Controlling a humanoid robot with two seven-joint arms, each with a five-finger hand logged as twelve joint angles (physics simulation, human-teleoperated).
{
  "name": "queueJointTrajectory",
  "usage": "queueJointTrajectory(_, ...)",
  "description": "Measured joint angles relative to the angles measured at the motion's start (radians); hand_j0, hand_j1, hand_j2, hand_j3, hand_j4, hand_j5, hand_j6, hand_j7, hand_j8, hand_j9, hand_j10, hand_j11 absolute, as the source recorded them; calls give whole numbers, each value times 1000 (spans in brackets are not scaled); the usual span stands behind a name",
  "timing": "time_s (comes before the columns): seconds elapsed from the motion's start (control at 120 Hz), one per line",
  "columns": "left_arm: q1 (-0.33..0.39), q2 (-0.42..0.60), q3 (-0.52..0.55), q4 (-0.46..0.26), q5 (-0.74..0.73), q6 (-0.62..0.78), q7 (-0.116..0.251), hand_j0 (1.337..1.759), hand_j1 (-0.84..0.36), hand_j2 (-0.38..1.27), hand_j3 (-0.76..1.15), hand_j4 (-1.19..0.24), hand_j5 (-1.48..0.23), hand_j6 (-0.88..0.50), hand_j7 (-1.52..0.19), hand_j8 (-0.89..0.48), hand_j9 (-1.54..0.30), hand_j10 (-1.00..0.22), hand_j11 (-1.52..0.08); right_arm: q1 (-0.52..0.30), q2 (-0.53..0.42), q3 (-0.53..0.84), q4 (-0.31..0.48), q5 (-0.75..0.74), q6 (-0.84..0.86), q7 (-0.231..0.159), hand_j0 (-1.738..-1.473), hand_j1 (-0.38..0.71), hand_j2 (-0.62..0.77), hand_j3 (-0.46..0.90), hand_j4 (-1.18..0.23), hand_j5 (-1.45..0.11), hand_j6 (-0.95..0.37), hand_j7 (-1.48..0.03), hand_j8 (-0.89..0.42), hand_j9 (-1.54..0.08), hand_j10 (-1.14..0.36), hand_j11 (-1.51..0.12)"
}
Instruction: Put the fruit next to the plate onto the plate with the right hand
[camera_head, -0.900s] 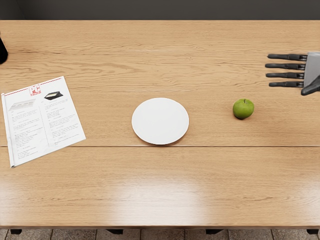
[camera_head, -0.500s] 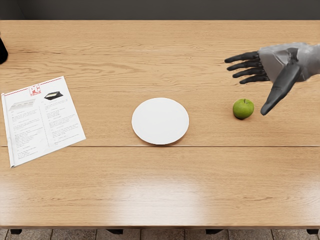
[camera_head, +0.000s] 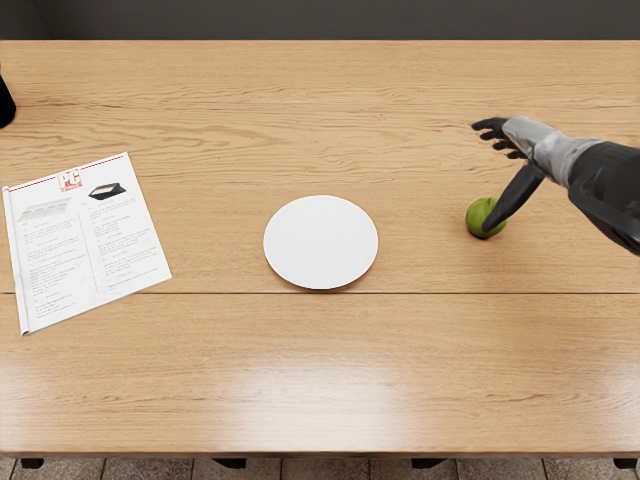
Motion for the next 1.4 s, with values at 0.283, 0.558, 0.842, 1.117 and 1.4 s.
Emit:
queueJointTrajectory(0.283, 0, 0, 0, 0, 0, 0, 0, 1658, 349, 0, 0, 0, 0, 0, 0, 0, 0, 0, 0, -62, 91, -92, -18, -79, -206, 0, -1658, -175, -27, 0, -149, -191, -151, -190, -150, -191, -149, -191)
queueJointTrajectory(0.558, 0, 0, 0, 0, 0, 0, 0, 1658, 349, 0, 0, 0, 0, 0, 0, 0, 0, 0, 0, -107, 125, -100, -58, -125, -238, 0, -1658, -87, -41, 0, -222, -286, -224, -286, -223, -286, -222, -286)
queueJointTrajectory(0.842, 0, 0, 0, 0, 0, 0, 0, 1658, 349, 0, 0, 0, 0, 0, 0, 0, 0, 0, 0, -131, 197, -97, -196, -147, -240, 0, -1658, -84, -42, 0, -225, -290, -227, -290, -226, -290, -225, -290)
queueJointTrajectory(1.117, 0, 0, 0, 0, 0, 0, 0, 1658, 349, 0, 0, 0, 0, 0, 0, 0, 0, 0, 0, -146, 316, -99, -389, -149, -240, 0, -1658, -96, -40, 0, -215, -277, -216, -276, -215, -277, -215, -277)
queueJointTrajectory(1.4, 0, 0, 0, 0, 0, 0, 0, 1658, 349, 0, 0, 0, 0, 0, 0, 0, 0, 0, 0, -190, 389, -97, -497, -181, -240, 0, -1658, -22, -55, 0, -283, -369, -285, -367, -284, -369, -283, -368)
